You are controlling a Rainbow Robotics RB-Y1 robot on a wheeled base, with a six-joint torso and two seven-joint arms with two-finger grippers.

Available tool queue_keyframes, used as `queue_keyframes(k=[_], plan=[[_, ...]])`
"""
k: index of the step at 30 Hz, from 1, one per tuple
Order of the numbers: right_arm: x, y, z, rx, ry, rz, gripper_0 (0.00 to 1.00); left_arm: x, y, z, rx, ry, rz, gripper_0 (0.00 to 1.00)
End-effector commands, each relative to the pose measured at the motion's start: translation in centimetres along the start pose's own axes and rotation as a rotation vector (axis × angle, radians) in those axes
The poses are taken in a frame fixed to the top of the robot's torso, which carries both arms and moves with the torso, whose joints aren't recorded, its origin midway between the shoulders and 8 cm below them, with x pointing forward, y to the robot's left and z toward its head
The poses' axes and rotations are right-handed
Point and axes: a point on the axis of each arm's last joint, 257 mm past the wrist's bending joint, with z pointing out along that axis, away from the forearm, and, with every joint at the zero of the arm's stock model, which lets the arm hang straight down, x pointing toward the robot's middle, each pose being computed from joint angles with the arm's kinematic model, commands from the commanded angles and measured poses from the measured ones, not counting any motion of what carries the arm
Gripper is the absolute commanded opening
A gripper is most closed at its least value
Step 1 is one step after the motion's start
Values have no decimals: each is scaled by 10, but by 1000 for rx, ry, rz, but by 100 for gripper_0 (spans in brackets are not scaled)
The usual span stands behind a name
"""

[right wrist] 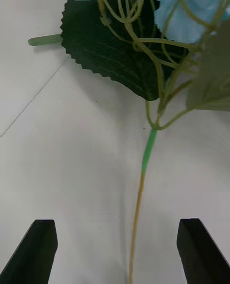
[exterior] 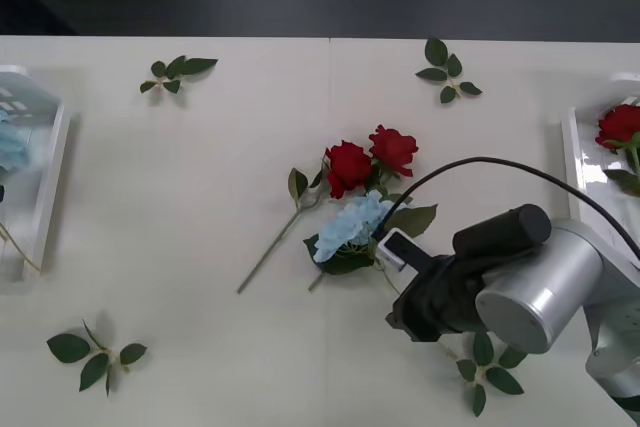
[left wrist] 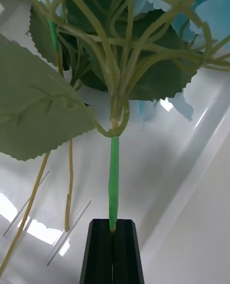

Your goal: Put the red flowers into the right box and the blue flowers into the left box

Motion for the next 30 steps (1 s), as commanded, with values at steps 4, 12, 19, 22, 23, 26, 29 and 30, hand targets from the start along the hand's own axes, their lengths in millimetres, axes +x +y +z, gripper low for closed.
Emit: queue_keyframes(k=[4, 12, 19, 22, 23, 26, 29, 30], plan=[[-4, -5, 21, 59, -31, -35, 74, -44, 11, -6, -34, -102, 31, 0], [-6, 0, 36, 59, -39, -18, 74, -55, 18, -11, -49, -120, 36, 0], [-26, 7, 38, 62, -121, -25, 74, -53, 9, -10, -13, -112, 19, 80], [-28, 6, 38, 65, -128, -26, 74, -53, 3, -11, 6, -112, 14, 92], [-28, 5, 38, 69, -129, -28, 73, -53, 1, -12, 12, -111, 12, 94], [-25, 4, 39, 73, -122, -28, 74, -49, -14, -14, 70, -95, -11, 98], [-22, 1, 41, 75, -113, -23, 74, -47, -29, -24, 131, -96, -17, 100], [-21, 2, 42, 74, -110, -25, 74, -46, -36, -29, 157, -99, -14, 100]])
